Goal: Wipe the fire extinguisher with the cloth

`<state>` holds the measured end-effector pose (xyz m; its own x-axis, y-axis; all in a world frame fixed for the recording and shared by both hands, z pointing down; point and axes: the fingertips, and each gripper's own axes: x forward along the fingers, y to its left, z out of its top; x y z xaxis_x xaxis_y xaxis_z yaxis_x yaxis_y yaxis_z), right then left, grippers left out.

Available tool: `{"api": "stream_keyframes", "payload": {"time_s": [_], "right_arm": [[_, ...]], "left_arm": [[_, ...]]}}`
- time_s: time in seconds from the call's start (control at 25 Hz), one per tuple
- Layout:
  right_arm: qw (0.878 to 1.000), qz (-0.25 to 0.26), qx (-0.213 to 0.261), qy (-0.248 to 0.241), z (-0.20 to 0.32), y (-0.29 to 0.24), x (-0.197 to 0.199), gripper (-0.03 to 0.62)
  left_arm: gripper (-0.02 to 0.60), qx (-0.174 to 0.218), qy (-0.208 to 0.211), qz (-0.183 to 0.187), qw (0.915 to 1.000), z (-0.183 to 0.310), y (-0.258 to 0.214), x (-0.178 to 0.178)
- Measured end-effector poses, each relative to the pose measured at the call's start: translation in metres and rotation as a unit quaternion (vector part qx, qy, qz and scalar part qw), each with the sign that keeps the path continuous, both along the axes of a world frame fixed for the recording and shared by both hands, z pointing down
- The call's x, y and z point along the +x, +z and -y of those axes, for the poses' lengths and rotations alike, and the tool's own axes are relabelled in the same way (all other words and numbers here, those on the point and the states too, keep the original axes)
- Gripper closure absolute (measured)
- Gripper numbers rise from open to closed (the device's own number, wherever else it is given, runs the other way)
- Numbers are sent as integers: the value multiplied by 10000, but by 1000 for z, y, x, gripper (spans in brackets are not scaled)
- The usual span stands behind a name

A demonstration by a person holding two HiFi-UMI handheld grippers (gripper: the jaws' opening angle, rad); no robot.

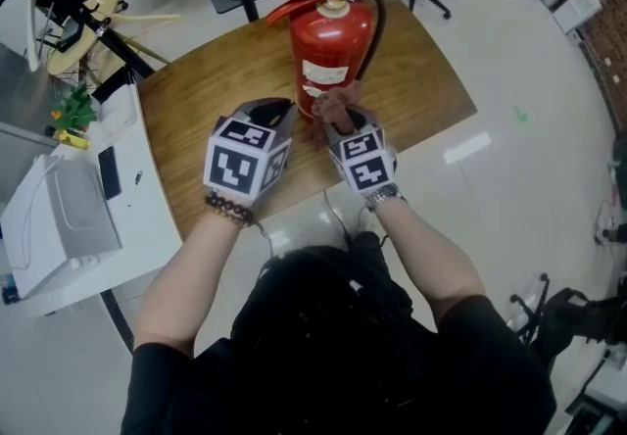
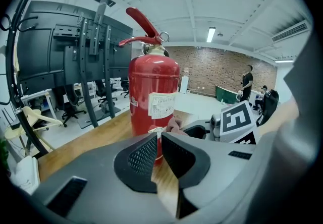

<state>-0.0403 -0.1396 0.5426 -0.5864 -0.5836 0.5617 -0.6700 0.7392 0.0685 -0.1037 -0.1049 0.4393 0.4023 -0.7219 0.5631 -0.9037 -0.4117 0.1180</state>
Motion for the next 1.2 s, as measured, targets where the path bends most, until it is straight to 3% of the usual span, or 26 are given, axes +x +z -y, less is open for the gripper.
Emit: {"api": "stream_keyframes", "payload": {"time_s": [0.84, 1.2], "right_arm": [[9935, -621, -953, 30, -4, 108, -7, 441], [9898, -785, -1192, 28, -5, 131, -11, 441]], "left_arm": [[558, -437, -37, 22, 9990, -7, 39, -8], [558, -535, -39, 31, 9986, -11, 47, -11]]}}
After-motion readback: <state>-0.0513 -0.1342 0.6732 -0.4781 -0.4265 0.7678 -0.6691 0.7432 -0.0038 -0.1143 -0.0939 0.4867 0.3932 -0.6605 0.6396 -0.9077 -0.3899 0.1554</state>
